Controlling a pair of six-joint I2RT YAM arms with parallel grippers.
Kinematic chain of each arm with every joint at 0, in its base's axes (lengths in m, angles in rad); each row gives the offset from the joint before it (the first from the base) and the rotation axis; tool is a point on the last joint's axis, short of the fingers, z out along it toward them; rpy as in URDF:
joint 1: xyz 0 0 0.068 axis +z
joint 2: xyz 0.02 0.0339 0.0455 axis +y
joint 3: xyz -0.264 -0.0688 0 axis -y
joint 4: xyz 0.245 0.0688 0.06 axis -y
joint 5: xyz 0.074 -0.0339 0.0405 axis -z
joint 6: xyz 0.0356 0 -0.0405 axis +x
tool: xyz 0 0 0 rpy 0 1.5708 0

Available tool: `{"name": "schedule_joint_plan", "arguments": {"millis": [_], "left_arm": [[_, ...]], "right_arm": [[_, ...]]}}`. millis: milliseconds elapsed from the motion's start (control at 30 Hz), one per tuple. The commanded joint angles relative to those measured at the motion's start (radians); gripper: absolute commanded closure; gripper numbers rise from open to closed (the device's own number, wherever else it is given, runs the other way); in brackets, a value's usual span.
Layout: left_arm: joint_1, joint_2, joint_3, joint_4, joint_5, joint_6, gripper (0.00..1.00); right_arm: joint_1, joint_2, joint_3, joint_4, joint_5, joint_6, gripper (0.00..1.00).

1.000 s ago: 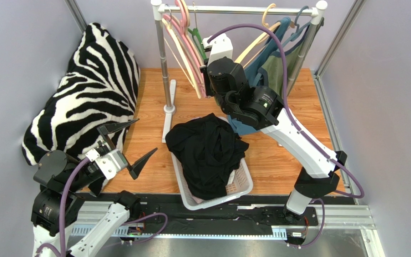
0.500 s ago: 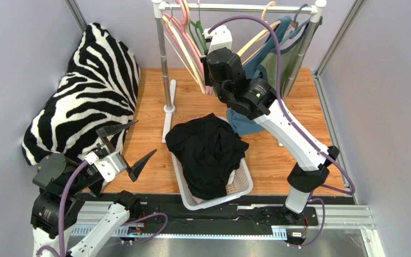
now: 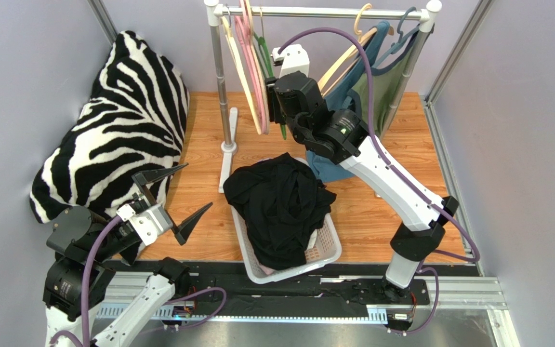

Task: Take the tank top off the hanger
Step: Place the hanger at the clothesline.

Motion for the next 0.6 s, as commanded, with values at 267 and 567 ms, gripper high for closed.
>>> {"name": "schedule_joint_plan", "arguments": {"millis": [267,567], "left_arm": [[0.003,0.021,-0.002,0.039,0.028,-0.036,0.01],[0.003,0.023,-0.004,0.040,0.022,-0.039,0.01]], "right_arm": [[-0.049,-0.270,-0.141,-0.011,0.007,0.036,0.18],[-0.109,-0.162,-0.078,-0.027,-0.001,0.044,0.00]]}}
